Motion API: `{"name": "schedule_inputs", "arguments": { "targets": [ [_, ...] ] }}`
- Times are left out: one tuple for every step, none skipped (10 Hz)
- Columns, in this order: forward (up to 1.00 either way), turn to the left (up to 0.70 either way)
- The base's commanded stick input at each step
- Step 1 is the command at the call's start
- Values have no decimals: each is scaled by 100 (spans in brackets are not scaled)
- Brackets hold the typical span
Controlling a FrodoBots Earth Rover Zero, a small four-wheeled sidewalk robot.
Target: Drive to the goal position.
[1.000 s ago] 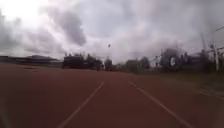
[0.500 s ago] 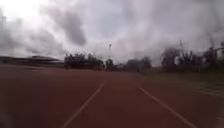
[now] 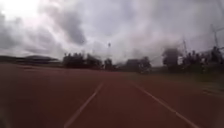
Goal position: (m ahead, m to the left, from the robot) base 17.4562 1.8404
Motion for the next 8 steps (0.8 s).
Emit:
{"name": "schedule_inputs", "arguments": {
  "targets": [
    [85, 0],
    [85, 0],
    [85, 0],
    [85, 0],
    [85, 0],
    [85, 0],
    [85, 0],
    [85, 0]
  ]
}}
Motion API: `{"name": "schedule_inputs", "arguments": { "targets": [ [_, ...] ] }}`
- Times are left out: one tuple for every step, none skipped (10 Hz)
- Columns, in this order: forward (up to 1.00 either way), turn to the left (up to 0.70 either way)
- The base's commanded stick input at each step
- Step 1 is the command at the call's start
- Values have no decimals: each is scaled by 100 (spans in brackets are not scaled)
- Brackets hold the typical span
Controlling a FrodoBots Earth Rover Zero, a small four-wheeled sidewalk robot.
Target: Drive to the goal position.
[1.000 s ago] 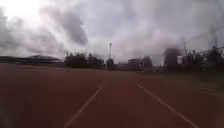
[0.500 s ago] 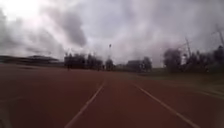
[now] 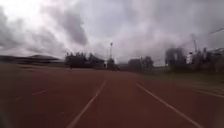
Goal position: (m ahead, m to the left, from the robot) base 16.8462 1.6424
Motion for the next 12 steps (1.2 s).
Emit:
{"name": "schedule_inputs", "arguments": {
  "targets": [
    [85, 0],
    [85, 0],
    [85, 0],
    [85, -31],
    [85, -34],
    [85, -34],
    [85, -34],
    [85, -34],
    [85, -34],
    [85, -10],
    [85, -3],
    [85, 0]
  ]
}}
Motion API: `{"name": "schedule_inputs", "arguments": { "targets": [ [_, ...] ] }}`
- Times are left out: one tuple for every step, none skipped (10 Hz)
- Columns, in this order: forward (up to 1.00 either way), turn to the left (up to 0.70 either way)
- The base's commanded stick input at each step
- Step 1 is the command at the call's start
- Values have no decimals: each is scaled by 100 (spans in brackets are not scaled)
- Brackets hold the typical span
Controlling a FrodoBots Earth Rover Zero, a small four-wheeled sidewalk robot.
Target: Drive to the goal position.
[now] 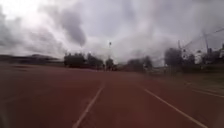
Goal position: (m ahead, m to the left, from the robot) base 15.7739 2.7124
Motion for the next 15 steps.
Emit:
{"name": "schedule_inputs", "arguments": {
  "targets": [
    [85, 0],
    [85, 0],
    [85, 0],
    [85, 0],
    [85, 0],
    [85, 0],
    [85, 0],
    [85, 0],
    [85, 0],
    [85, 0],
    [85, 0],
    [85, 0],
    [85, 0],
    [85, 0],
    [85, 0]
  ]
}}
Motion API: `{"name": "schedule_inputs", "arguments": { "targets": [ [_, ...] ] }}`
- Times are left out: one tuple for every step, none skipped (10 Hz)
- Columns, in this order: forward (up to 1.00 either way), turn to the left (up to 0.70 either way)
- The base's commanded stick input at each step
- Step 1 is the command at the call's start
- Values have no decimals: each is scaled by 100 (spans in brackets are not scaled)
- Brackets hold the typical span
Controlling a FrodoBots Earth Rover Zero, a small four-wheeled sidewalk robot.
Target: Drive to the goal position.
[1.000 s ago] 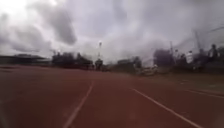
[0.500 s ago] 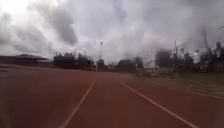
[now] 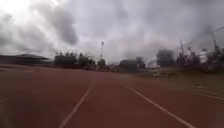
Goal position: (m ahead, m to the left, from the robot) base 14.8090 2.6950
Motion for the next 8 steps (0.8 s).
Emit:
{"name": "schedule_inputs", "arguments": {
  "targets": [
    [85, 0],
    [85, 0],
    [85, 0],
    [85, 0],
    [85, 0],
    [85, 0],
    [85, 0],
    [85, 0]
  ]
}}
